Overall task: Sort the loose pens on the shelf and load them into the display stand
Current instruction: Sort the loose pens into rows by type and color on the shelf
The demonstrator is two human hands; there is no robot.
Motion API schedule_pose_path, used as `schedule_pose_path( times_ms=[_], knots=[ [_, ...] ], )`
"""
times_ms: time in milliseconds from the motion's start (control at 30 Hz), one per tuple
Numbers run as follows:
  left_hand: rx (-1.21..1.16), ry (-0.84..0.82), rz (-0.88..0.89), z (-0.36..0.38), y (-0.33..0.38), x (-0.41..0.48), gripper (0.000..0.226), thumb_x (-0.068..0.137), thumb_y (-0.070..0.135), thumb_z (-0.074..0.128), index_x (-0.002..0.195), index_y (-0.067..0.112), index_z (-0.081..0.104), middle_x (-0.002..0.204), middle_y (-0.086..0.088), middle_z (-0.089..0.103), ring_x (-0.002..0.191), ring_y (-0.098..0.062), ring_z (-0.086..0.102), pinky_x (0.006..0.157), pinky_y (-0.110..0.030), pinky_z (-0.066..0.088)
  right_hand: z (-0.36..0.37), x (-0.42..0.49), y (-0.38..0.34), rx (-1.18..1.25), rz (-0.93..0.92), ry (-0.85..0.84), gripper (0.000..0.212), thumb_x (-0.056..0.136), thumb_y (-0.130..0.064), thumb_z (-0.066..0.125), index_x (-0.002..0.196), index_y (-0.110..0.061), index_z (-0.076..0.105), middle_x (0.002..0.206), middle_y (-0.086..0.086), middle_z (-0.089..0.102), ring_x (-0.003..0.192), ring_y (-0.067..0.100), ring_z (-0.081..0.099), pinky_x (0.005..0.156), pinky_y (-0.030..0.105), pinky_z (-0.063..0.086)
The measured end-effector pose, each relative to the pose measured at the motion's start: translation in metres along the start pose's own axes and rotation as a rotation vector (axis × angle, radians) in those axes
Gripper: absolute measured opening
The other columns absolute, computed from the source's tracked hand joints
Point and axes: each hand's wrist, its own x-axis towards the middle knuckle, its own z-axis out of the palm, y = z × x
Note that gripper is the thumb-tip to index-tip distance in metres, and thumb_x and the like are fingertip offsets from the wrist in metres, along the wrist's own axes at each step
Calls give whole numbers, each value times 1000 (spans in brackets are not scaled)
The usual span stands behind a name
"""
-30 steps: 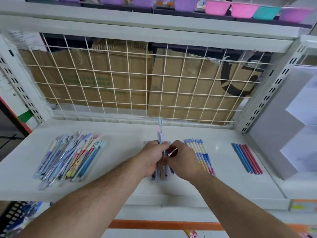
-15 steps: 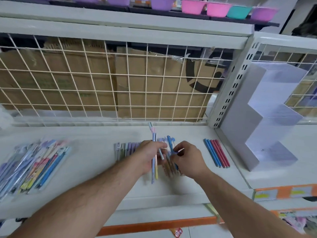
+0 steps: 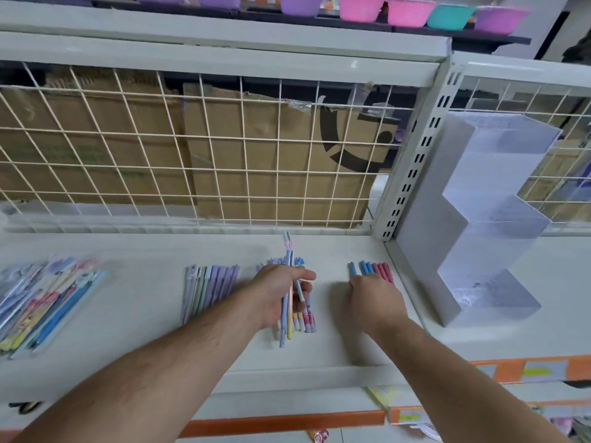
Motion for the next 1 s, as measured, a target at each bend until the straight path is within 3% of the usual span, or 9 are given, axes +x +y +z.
schedule_pose_path(
  times_ms=[67, 133, 200, 267, 367, 467, 567, 700, 1000],
  knots=[
    [-8, -10, -3, 3, -1, -1, 18, 92, 8, 64, 101, -5, 72, 63, -9, 60, 53, -18, 54, 45, -24, 46, 2, 2, 5, -40, 5, -20, 35, 95, -8, 44, 123, -16, 64, 130, 10, 59, 124, 27, 57, 104, 35, 45],
    [-16, -30, 0, 4, -2, -2, 21, 91, 8, 64, 105, -6, 71, 67, -9, 59, 58, -19, 53, 47, -25, 47, 3, 2, 8, -50, 13, -39, 34, 97, -10, 45, 124, -14, 65, 139, 12, 51, 135, 28, 50, 112, 36, 39],
    [-16, -50, 9, 3, -2, -3, 22, 91, 8, 64, 106, -7, 70, 67, -10, 59, 60, -20, 54, 50, -27, 47, 1, -1, 5, -41, -1, -37, 31, 95, -8, 47, 117, -15, 67, 132, 10, 50, 125, 29, 56, 101, 34, 48],
    [-12, -70, 15, 0, -3, -5, 24, 90, 8, 65, 107, -7, 71, 69, -10, 61, 61, -21, 55, 53, -29, 48, -5, -5, -3, 22, -21, 41, 22, 91, -8, 49, 100, -16, 68, 114, 4, 54, 91, 25, 61, 72, 31, 49],
    [14, -123, -4, -8, -3, -8, 24, 88, 8, 67, 106, -6, 73, 71, -11, 63, 59, -22, 57, 54, -30, 49, -16, -11, -24, 478, -34, 77, 23, 95, -12, 52, 78, -19, 66, 80, -4, 63, 71, 20, 62, 54, 23, 42],
    [-16, -159, -20, -17, -2, -13, 24, 86, 7, 65, 104, -8, 72, 73, -13, 61, 58, -22, 57, 50, -30, 49, -33, -17, -48, 973, 27, -52, 23, 98, -11, 54, 91, -17, 75, 78, -10, 67, 71, 5, 60, 56, 14, 41],
    [-2, -185, -14, -32, 1, -18, 20, 86, 8, 61, 97, -3, 72, 71, -11, 58, 57, -20, 55, 49, -30, 47, -43, -24, -64, 1193, 93, -127, 19, 99, -16, 58, 94, -13, 76, 76, -4, 66, 62, 7, 53, 51, 13, 37],
    [76, -227, -42, -53, -3, -27, 25, 93, 12, 50, 101, -2, 70, 68, -10, 58, 56, -20, 53, 49, -29, 45, -44, -33, -87, 1274, 107, -178, 23, 96, -25, 64, 91, -7, 76, 60, -1, 61, 49, 9, 50, 42, 16, 35],
    [127, -242, -56, -109, -6, -50, 25, 94, 7, 41, 88, 0, 65, 67, -11, 59, 56, -21, 54, 53, -29, 45, -40, -44, -152, 1264, 47, -218, 18, 91, -4, 60, 77, 2, 70, 54, 2, 60, 47, 9, 52, 43, 14, 39]
  ],
)
